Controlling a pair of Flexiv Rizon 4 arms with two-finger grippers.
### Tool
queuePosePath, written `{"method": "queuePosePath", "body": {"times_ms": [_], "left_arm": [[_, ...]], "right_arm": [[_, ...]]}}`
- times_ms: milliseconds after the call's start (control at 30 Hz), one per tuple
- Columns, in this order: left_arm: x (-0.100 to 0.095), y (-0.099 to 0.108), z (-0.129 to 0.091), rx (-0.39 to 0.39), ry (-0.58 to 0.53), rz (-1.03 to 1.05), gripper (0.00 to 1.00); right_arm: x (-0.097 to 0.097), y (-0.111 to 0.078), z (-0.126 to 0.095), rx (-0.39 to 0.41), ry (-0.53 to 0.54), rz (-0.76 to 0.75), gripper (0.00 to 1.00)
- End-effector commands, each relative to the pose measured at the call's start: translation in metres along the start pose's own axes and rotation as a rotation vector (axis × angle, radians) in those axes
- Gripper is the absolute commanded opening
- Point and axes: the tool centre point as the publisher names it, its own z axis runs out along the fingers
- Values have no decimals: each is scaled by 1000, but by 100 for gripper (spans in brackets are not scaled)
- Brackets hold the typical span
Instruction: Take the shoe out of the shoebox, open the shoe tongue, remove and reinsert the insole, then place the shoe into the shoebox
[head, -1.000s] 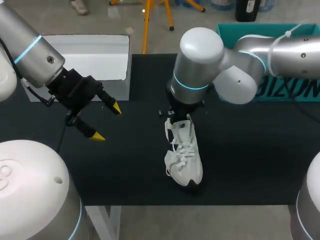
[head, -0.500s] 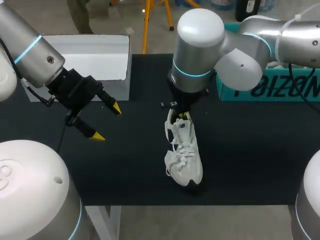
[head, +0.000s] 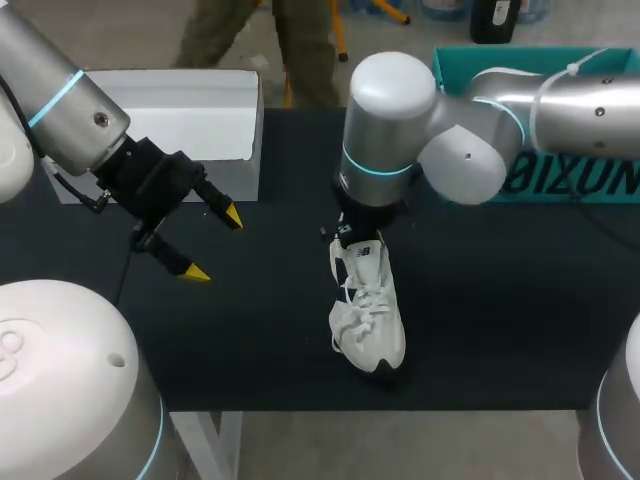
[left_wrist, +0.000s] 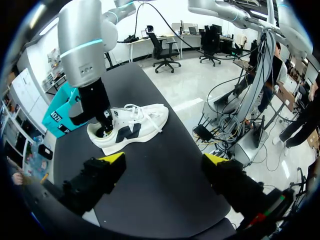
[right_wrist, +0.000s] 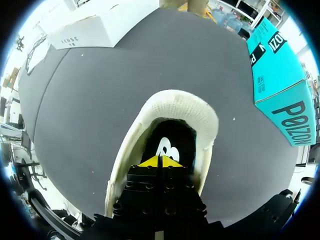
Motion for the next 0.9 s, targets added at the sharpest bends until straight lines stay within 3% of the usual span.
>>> {"method": "queuePosePath", "body": {"times_ms": [33, 400, 733, 900], "left_arm": [[-1, 0, 0, -5, 3, -1, 100], [-1, 0, 0, -5, 3, -1, 100], [-1, 0, 0, -5, 3, -1, 100], [-1, 0, 0, -5, 3, -1, 100]], "right_arm": [[3, 0, 21, 28, 9, 1, 0], [3, -8, 31, 55, 36, 10, 0], [2, 1, -24, -14, 10, 1, 0], [-1, 8, -40, 14, 4, 1, 0]]}}
